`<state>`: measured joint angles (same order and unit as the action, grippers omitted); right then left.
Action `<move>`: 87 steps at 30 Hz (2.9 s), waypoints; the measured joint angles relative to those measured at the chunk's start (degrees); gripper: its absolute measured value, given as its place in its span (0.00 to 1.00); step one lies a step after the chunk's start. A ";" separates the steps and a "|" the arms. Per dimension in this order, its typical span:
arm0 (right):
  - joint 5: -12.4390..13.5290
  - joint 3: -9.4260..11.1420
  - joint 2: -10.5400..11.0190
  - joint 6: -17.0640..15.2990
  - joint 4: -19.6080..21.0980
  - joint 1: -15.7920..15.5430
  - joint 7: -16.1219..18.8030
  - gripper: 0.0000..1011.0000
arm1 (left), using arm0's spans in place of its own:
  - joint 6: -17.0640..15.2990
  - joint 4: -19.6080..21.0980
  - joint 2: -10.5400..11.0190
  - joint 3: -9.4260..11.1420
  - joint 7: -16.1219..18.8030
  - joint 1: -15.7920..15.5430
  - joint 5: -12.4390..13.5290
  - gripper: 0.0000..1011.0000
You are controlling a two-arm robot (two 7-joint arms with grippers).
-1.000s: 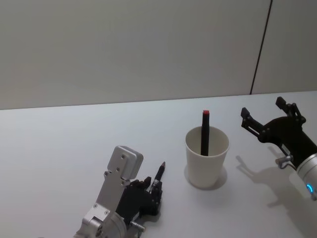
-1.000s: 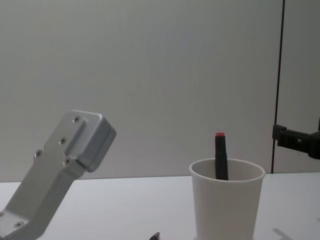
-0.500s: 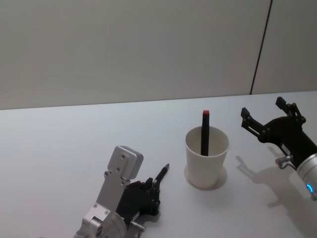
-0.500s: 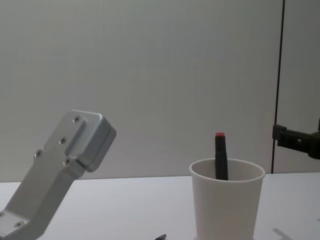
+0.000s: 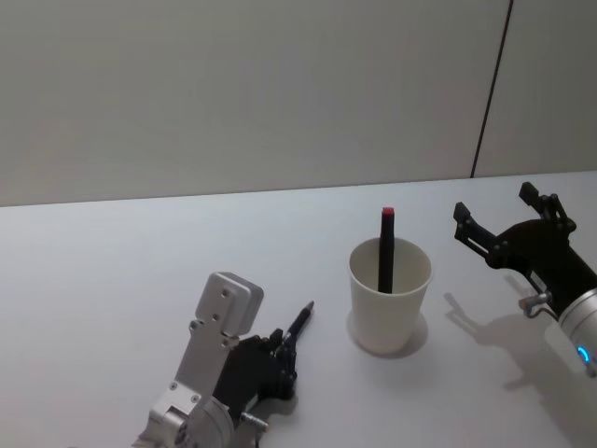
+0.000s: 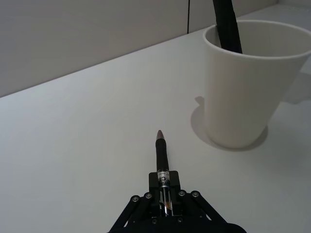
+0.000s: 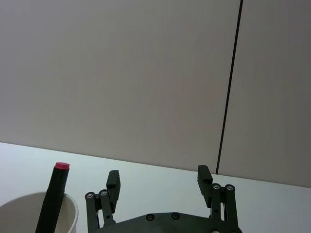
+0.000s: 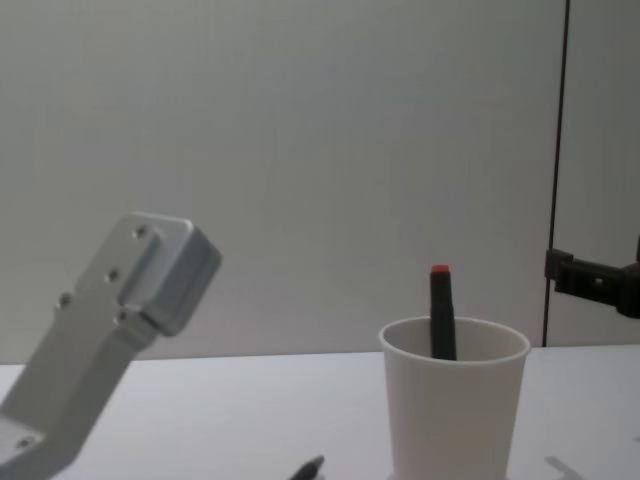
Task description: Place the pen into the pen holder.
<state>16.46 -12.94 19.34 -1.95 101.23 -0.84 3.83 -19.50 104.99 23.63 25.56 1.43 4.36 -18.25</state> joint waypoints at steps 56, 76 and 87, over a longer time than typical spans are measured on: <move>1.75 0.25 -0.17 0.89 0.13 0.16 1.00 0.99 | 31.34 -2.94 -3.29 -6.53 -6.64 -7.03 -3.51 0.12; 12.76 0.94 -1.97 4.21 1.29 1.57 6.22 0.99 | 32.97 -3.61 -4.09 -6.79 -7.95 -8.32 -3.62 0.12; 12.27 0.64 -2.66 3.60 0.67 2.14 6.22 0.99 | 33.23 -3.68 -4.20 -6.85 -8.16 -8.51 -3.64 0.12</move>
<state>28.73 -12.30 16.67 1.65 101.90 1.30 10.04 13.73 101.31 19.42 18.71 -6.74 -4.15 -21.90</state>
